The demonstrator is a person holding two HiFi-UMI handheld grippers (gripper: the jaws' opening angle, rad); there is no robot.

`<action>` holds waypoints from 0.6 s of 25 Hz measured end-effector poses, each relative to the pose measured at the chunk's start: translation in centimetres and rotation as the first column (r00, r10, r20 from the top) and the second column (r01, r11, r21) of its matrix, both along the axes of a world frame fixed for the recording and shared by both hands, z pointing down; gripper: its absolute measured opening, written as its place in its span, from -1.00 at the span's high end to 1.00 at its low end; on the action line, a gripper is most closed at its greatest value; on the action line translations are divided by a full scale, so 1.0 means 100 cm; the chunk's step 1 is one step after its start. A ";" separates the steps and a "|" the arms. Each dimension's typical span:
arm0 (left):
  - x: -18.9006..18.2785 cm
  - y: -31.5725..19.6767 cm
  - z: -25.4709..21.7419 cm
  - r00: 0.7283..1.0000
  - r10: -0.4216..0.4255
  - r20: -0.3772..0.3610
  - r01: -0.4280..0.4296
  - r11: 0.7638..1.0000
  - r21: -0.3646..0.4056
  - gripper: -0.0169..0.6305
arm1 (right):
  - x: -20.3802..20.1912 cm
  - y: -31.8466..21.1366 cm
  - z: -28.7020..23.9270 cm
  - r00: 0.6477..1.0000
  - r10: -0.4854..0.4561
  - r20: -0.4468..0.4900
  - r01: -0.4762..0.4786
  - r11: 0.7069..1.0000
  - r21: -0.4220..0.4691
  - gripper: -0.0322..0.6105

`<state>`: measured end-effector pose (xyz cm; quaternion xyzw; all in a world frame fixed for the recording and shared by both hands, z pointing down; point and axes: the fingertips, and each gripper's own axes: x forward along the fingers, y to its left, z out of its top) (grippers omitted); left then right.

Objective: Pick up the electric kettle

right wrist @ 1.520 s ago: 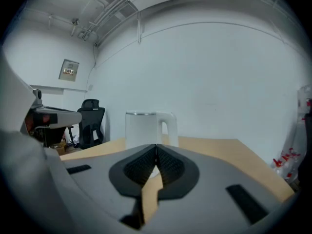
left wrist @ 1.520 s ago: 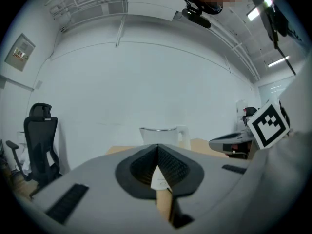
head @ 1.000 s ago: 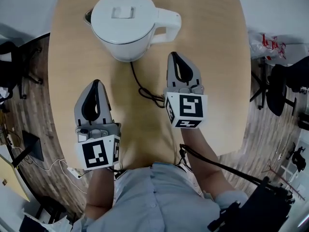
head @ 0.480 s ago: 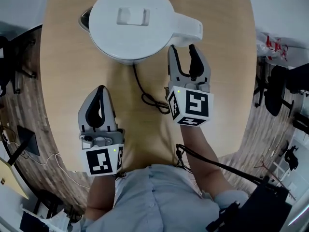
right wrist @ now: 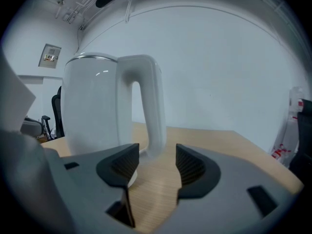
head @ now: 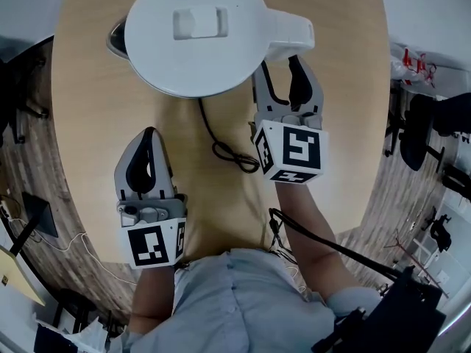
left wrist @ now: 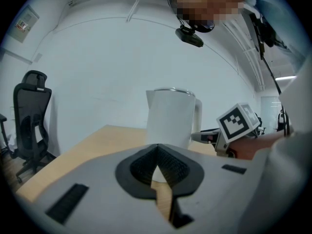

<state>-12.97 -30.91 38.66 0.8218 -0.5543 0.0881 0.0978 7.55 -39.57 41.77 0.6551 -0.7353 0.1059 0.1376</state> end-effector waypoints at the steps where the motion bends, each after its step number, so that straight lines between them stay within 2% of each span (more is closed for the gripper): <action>1: 0.001 0.001 0.000 1.000 0.002 -0.002 -0.002 1.000 0.000 0.95 | 0.000 -0.002 -0.002 1.000 -0.005 -0.001 0.005 1.000 0.003 0.20; 15: -0.003 0.000 0.003 1.000 -0.022 -0.006 0.022 1.000 -0.007 0.95 | 0.000 -0.043 -0.025 0.999 -0.013 -0.037 0.016 0.998 0.061 0.21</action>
